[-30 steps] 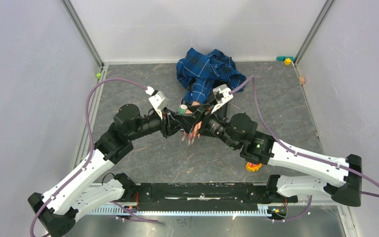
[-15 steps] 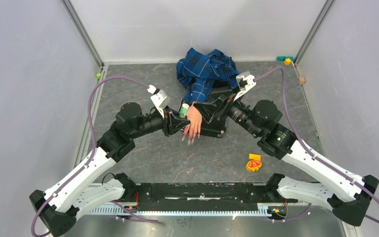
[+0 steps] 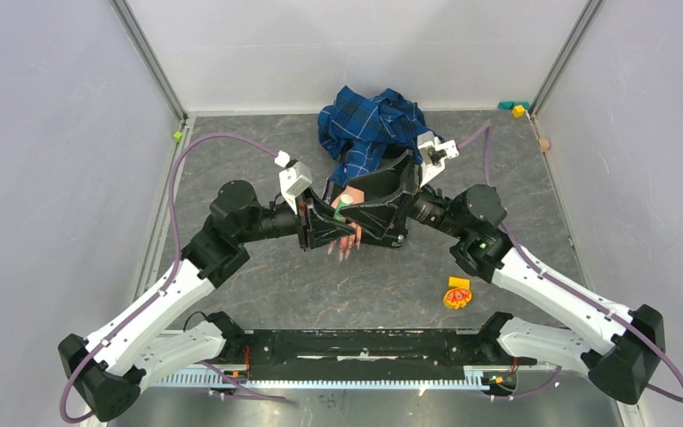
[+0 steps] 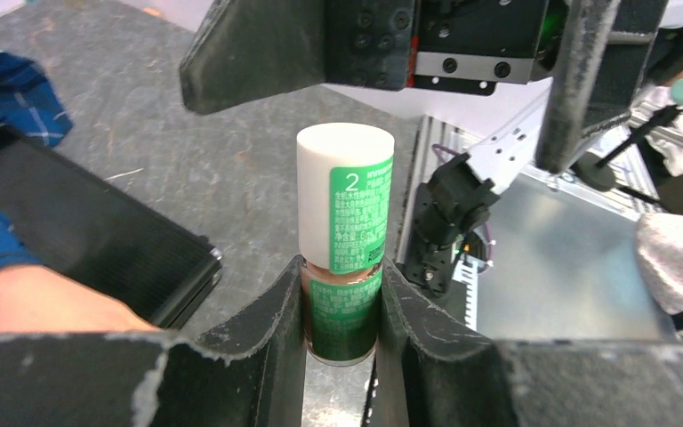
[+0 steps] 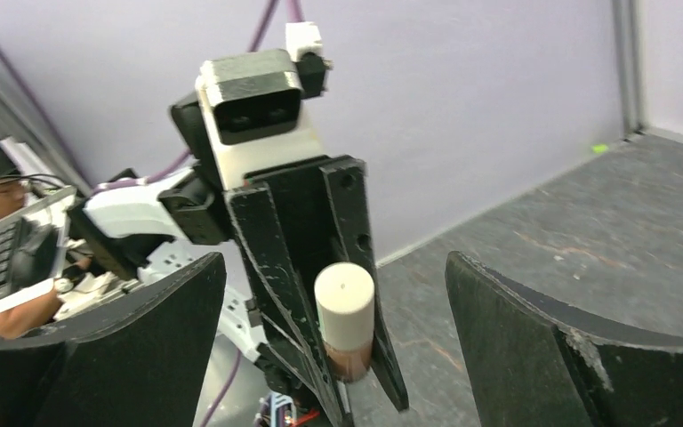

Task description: Paint the nails

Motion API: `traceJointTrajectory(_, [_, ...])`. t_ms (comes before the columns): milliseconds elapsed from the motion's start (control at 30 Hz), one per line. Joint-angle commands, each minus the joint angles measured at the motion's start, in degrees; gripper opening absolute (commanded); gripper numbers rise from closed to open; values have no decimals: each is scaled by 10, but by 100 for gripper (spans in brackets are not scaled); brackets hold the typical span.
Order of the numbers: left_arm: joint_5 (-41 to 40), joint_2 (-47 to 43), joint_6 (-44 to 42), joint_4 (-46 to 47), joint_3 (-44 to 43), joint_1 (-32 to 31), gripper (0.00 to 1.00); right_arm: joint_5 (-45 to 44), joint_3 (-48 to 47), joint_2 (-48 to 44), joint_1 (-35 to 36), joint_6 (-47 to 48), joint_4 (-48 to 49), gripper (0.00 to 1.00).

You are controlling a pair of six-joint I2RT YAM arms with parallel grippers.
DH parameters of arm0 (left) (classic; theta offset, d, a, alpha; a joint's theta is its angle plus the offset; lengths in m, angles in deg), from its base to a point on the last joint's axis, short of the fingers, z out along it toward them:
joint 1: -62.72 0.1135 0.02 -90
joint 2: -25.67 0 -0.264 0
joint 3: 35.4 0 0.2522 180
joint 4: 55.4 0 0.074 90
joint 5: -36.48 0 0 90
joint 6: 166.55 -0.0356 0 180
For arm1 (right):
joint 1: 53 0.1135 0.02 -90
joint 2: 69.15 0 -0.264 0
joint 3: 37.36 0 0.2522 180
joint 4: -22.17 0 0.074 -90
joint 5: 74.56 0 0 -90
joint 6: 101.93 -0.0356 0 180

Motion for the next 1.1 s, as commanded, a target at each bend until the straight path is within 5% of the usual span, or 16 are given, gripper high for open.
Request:
traceJointTrajectory(0, [66, 10, 45, 65, -25, 3, 2, 61, 7, 22, -2, -67, 144, 98])
traceJointTrajectory(1067, [22, 39, 86, 53, -34, 39, 2, 118, -2, 29, 31, -61, 117, 95])
